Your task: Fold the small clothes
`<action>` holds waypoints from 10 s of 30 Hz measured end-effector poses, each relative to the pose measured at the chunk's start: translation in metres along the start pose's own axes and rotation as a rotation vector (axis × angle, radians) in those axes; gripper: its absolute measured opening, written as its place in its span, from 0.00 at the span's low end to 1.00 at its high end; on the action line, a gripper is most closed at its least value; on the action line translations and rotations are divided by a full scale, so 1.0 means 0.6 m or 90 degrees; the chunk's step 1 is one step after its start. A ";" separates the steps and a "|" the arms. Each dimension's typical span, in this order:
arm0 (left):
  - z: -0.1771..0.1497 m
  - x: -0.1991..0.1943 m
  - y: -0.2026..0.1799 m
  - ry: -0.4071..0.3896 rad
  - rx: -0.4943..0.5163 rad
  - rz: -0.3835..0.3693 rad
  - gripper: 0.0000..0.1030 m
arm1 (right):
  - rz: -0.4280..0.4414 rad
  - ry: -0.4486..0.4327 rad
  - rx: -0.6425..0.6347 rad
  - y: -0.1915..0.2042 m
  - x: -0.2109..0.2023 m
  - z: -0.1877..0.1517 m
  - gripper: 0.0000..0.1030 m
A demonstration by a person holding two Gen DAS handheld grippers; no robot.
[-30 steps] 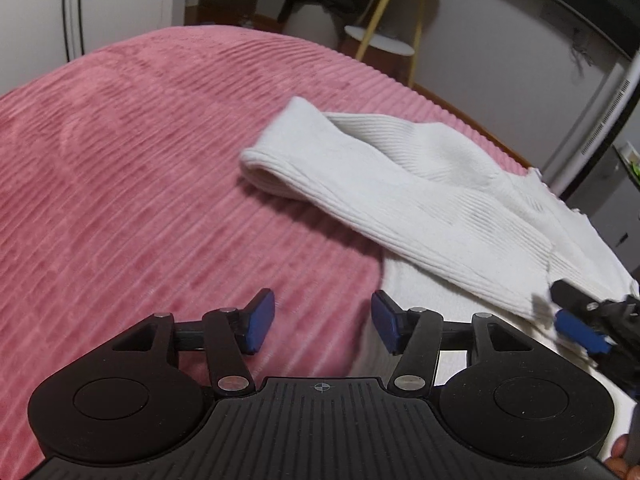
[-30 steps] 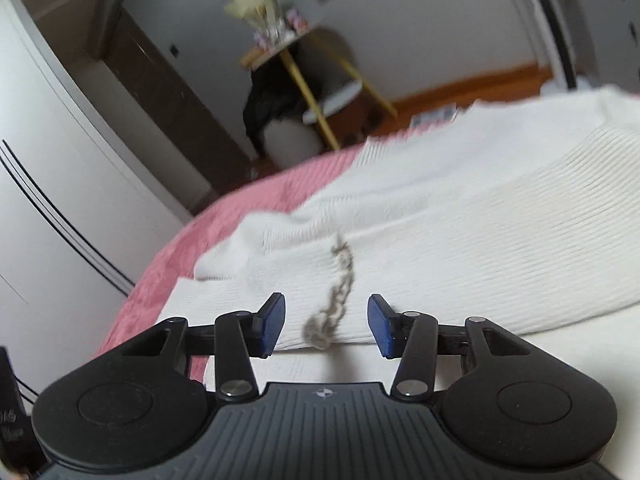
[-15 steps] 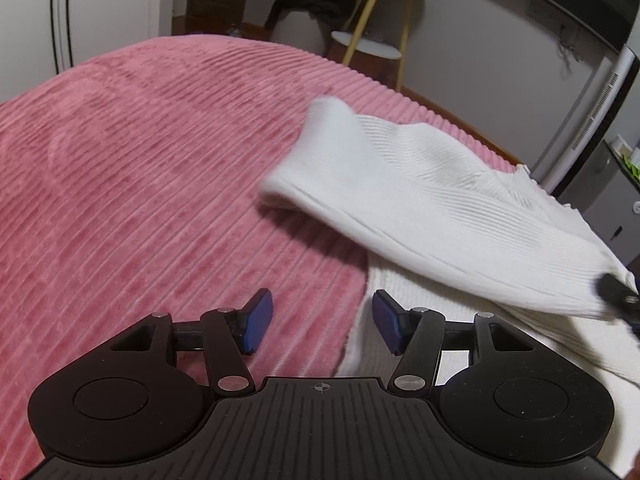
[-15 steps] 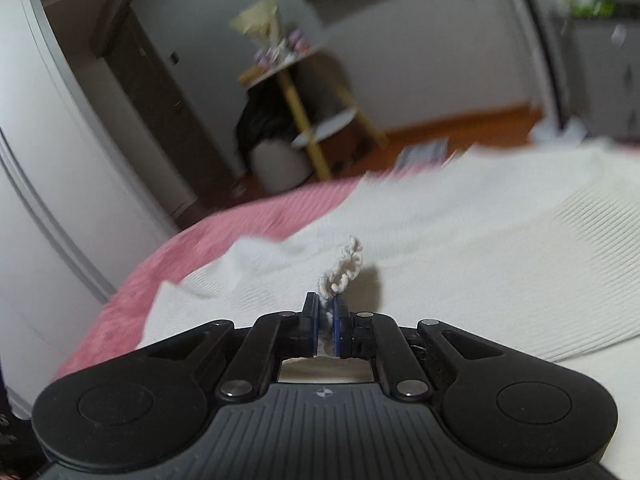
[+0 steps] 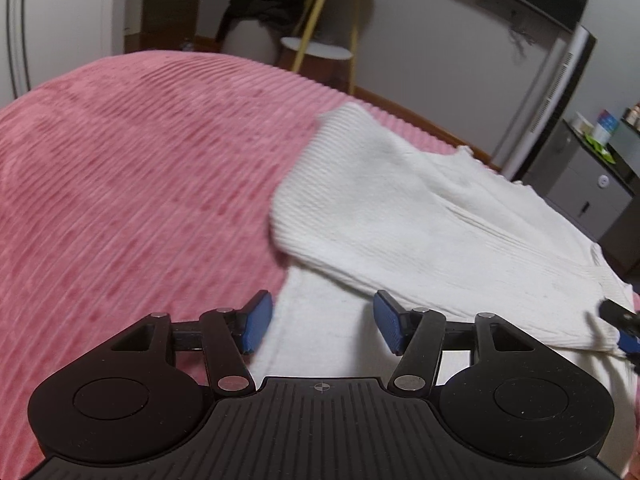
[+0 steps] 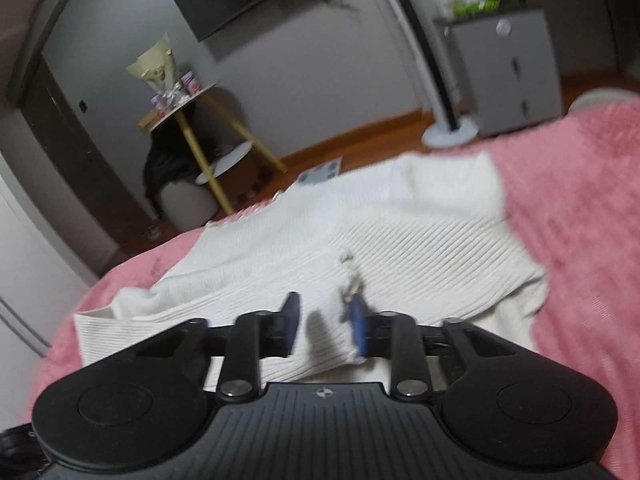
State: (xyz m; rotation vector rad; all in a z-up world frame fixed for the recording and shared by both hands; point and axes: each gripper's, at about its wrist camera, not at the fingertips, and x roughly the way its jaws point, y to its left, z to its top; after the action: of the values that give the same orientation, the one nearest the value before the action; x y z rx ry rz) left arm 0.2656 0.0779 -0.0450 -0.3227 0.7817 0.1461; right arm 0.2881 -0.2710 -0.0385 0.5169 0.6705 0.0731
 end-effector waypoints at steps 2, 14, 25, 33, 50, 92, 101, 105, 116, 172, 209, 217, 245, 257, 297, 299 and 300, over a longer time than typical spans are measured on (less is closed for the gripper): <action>0.000 0.002 -0.006 -0.005 0.009 0.003 0.65 | 0.037 0.021 0.018 -0.006 0.016 0.000 0.32; -0.003 0.002 -0.036 -0.033 0.056 0.029 0.68 | -0.159 -0.185 -0.210 0.013 -0.039 0.015 0.05; 0.031 0.011 -0.037 -0.047 0.033 0.026 0.67 | -0.213 -0.123 -0.194 -0.042 0.000 0.001 0.06; 0.056 0.058 -0.115 -0.093 0.141 0.047 0.69 | -0.185 -0.187 -0.187 -0.027 -0.027 -0.001 0.16; 0.051 0.122 -0.107 -0.044 0.172 0.082 1.00 | -0.232 -0.085 -0.342 0.004 0.070 -0.016 0.17; -0.177 -0.179 0.052 0.209 0.121 0.072 0.89 | -0.135 0.287 -0.038 -0.063 -0.294 -0.206 0.56; -0.179 -0.176 0.054 0.248 0.144 0.060 0.79 | -0.104 0.324 0.008 -0.085 -0.286 -0.209 0.43; -0.178 -0.181 0.068 0.252 0.147 0.048 0.63 | -0.073 0.323 0.007 -0.084 -0.295 -0.204 0.22; -0.168 -0.178 0.091 0.292 0.092 -0.025 0.13 | -0.030 0.310 0.021 -0.088 -0.307 -0.192 0.09; -0.012 0.007 -0.006 -0.034 0.254 -0.120 0.87 | -0.047 0.033 -0.220 -0.058 -0.090 -0.005 0.43; 0.155 -0.042 -0.077 -0.148 0.174 -0.109 0.11 | -0.082 -0.134 -0.299 0.016 -0.117 0.076 0.07; 0.183 0.048 -0.113 -0.139 0.191 -0.065 0.11 | -0.143 -0.124 -0.332 0.013 -0.028 0.102 0.07; 0.191 0.189 -0.162 -0.153 0.234 0.031 0.11 | -0.290 -0.111 -0.414 0.022 0.154 0.149 0.06; 0.174 0.189 -0.144 -0.116 0.205 0.078 0.54 | -0.346 -0.059 -0.389 -0.002 0.186 0.141 0.39; 0.033 -0.020 0.043 -0.016 -0.030 -0.083 0.16 | -0.175 -0.080 -0.175 -0.043 -0.123 -0.044 0.12; 0.017 0.007 0.045 0.022 -0.016 -0.052 0.16 | -0.191 -0.057 -0.179 -0.053 -0.110 -0.050 0.12; 0.009 0.022 0.047 0.040 -0.013 -0.042 0.19 | -0.198 -0.043 -0.174 -0.062 -0.101 -0.055 0.13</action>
State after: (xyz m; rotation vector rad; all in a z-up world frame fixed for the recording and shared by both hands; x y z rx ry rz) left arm 0.2714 0.1062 -0.0572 -0.3734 0.8315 0.0816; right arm 0.2166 -0.3030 -0.0432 0.1488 0.6562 -0.1438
